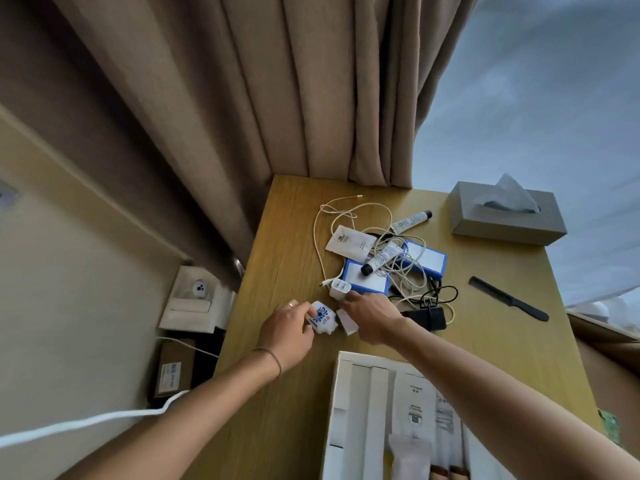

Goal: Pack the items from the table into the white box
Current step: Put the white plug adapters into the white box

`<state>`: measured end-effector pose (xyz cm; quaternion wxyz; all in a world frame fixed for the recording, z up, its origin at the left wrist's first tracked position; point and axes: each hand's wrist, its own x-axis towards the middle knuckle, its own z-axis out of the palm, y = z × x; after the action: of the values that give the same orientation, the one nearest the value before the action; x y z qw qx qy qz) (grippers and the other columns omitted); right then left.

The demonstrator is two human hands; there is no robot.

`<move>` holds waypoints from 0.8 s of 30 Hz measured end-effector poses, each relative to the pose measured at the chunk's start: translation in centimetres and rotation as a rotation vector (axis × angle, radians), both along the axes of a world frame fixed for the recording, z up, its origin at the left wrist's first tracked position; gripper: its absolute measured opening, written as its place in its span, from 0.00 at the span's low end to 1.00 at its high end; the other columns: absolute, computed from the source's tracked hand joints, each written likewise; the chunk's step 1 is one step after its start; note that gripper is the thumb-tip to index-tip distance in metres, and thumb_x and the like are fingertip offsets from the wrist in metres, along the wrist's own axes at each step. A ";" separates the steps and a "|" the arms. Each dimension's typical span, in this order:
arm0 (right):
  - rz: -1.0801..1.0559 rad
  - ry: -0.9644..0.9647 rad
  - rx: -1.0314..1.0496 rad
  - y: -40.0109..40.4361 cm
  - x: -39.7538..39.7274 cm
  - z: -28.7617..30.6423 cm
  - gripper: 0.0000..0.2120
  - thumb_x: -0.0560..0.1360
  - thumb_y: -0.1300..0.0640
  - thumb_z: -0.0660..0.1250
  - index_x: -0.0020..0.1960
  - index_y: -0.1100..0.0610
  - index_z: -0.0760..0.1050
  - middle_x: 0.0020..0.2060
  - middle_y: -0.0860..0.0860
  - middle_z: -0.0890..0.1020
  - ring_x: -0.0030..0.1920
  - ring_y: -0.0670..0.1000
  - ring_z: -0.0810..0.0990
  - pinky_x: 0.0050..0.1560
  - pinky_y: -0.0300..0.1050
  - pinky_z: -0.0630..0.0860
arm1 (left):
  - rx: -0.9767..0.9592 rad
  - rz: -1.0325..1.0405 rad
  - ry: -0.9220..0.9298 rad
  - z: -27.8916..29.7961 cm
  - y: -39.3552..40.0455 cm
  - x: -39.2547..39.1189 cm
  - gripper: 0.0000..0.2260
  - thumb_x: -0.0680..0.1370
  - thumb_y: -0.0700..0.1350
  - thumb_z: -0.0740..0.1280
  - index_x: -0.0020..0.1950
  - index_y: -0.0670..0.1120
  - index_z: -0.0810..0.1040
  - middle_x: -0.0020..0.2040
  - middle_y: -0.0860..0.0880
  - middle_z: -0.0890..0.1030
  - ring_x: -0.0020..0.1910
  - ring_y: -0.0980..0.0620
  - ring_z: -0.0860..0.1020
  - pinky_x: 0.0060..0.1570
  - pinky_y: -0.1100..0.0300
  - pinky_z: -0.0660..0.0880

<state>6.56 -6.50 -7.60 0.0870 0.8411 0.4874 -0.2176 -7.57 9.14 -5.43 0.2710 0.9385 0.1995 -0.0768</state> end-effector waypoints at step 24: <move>-1.105 1.199 0.879 -8.2 -6.2 13.0 0.27 0.63 0.55 0.78 0.61 0.57 0.76 0.48 0.57 0.82 0.43 0.53 0.84 0.34 0.41 0.77 | 0.198 -0.357 0.146 -3.8 -1.8 3.7 0.23 0.72 0.42 0.73 0.63 0.51 0.70 0.64 0.47 0.71 0.60 0.47 0.71 0.54 0.51 0.77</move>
<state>0.34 -14.75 5.36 -0.6229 0.6581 0.0192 -0.4225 -3.86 7.31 -9.25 0.1442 0.9730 0.0556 -0.1715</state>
